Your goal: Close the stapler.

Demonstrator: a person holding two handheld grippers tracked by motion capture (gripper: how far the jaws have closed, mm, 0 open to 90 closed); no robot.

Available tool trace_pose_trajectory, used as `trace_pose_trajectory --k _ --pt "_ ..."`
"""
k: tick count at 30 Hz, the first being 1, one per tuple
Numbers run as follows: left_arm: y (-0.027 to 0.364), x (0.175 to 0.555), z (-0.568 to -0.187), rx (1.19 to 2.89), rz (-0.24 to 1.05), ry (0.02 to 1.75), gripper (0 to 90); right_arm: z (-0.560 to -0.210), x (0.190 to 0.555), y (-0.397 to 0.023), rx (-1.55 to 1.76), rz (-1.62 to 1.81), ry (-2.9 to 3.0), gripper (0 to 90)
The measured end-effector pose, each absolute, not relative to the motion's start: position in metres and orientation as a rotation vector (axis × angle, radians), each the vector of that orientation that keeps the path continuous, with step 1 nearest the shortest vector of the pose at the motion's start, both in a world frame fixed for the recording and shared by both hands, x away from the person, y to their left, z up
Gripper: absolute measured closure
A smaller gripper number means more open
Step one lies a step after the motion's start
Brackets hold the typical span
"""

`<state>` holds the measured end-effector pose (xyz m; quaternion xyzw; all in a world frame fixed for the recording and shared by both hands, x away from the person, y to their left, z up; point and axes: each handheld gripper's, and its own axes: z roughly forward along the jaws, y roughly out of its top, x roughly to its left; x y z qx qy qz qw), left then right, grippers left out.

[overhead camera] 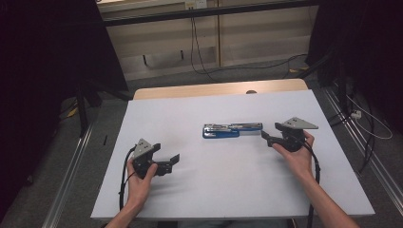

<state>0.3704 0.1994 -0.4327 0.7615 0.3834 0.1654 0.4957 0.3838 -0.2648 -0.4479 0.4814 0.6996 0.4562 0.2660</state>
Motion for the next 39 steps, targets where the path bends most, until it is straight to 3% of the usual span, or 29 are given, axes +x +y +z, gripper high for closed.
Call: trace_pose_trajectory --k 18,39 --pt "0.158 0.391 -0.434 1.873 0.382 0.789 5.4 -0.451 0.385 -0.256 1.237 1.266 1.972 87.6" --pt "0.127 0.428 -0.432 1.873 0.390 0.777 5.2 -0.452 0.386 -0.254 1.233 1.264 1.999 90.0"
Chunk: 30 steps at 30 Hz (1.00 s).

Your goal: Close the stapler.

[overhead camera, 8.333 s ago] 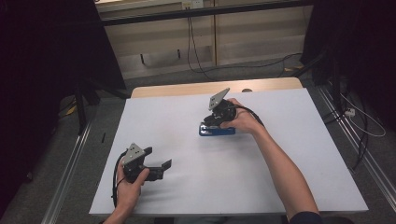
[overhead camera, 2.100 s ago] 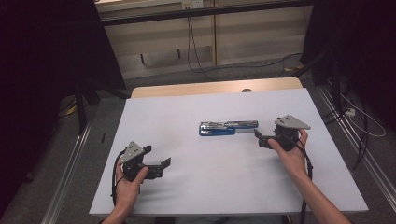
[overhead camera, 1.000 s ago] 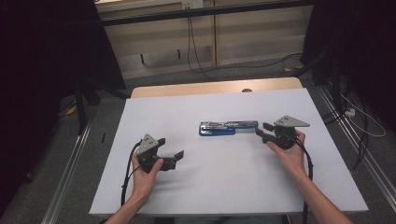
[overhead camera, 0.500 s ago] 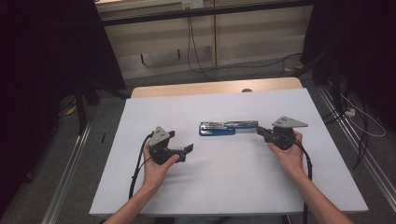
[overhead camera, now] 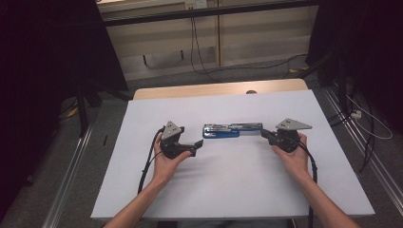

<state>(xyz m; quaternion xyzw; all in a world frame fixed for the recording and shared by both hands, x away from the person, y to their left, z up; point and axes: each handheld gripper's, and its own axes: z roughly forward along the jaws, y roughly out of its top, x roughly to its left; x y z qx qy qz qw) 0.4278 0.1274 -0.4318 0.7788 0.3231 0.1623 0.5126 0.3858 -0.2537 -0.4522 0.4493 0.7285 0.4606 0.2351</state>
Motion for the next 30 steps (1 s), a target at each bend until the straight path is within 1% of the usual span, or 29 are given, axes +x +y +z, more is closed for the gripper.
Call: trace_pose_trajectory --k 4,6,14,19,23,27,30 --pt "0.121 0.437 -0.429 1.870 0.376 0.784 5.7 -0.451 0.385 -0.253 1.221 1.270 2.005 90.0" --pt "0.117 0.441 -0.428 1.864 0.338 0.791 10.3 -0.452 0.386 -0.253 1.222 1.268 2.006 90.0" --pt "0.100 0.451 -0.422 1.890 0.370 0.770 8.9 -0.453 0.387 -0.253 1.220 1.277 2.009 90.0" --pt "0.098 0.453 -0.426 1.920 0.335 0.775 12.8 -0.454 0.388 -0.254 1.221 1.266 2.009 90.0" --pt "0.098 0.453 -0.430 1.967 0.319 0.772 18.2 -0.454 0.389 -0.253 1.223 1.261 2.012 90.0" --pt "0.101 0.456 -0.431 1.924 0.287 0.799 28.8 -0.455 0.389 -0.252 1.220 1.256 2.020 90.0" --pt "0.099 0.457 -0.431 1.924 0.286 0.802 33.0 -0.455 0.389 -0.251 1.220 1.251 2.026 90.0"
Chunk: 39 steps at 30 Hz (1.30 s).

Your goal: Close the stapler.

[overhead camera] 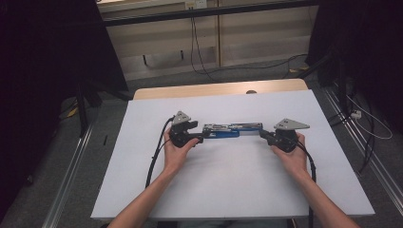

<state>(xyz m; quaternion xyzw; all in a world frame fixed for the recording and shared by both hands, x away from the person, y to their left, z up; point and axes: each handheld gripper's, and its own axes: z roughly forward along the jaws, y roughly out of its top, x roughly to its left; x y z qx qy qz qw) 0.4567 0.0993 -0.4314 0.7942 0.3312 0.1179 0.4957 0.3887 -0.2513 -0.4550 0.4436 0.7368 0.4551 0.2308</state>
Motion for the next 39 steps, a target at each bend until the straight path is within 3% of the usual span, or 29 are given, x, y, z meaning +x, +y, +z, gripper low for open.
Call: trace_pose_trajectory --k 3,12,21,39 --pt "0.098 0.457 -0.433 1.942 0.279 0.796 39.4 -0.455 0.389 -0.251 1.216 1.249 2.028 90.0" --pt "0.098 0.456 -0.434 1.985 0.291 0.780 71.8 -0.456 0.390 -0.249 1.218 1.241 2.044 90.0" --pt "0.092 0.455 -0.438 2.000 0.245 0.752 90.0 -0.456 0.390 -0.250 1.224 1.237 2.054 90.0" --pt "0.087 0.459 -0.449 2.081 0.272 0.783 90.0 -0.456 0.391 -0.248 1.248 1.191 2.111 90.0"
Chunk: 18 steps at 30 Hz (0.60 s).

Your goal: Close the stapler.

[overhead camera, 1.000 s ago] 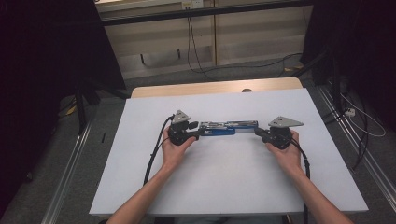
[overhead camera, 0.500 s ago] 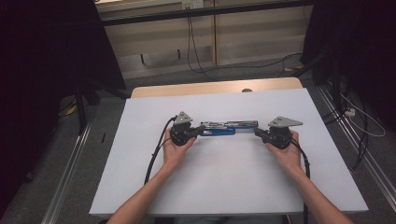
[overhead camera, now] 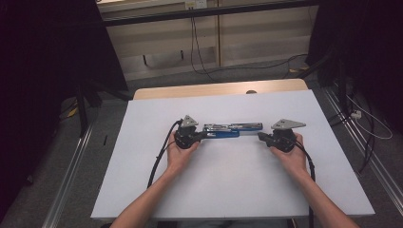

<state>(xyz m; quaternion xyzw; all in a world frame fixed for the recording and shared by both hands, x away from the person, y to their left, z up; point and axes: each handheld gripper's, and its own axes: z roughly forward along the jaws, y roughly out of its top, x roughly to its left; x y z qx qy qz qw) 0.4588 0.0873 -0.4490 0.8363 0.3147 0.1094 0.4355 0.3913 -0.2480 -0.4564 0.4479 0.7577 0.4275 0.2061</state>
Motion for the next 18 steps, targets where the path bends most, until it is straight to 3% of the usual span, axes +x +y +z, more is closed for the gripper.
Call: trace_pose_trajectory --k 18 --pt "0.078 0.471 -0.451 2.074 0.287 0.784 90.0 -0.456 0.402 -0.245 1.278 1.154 2.140 90.0"
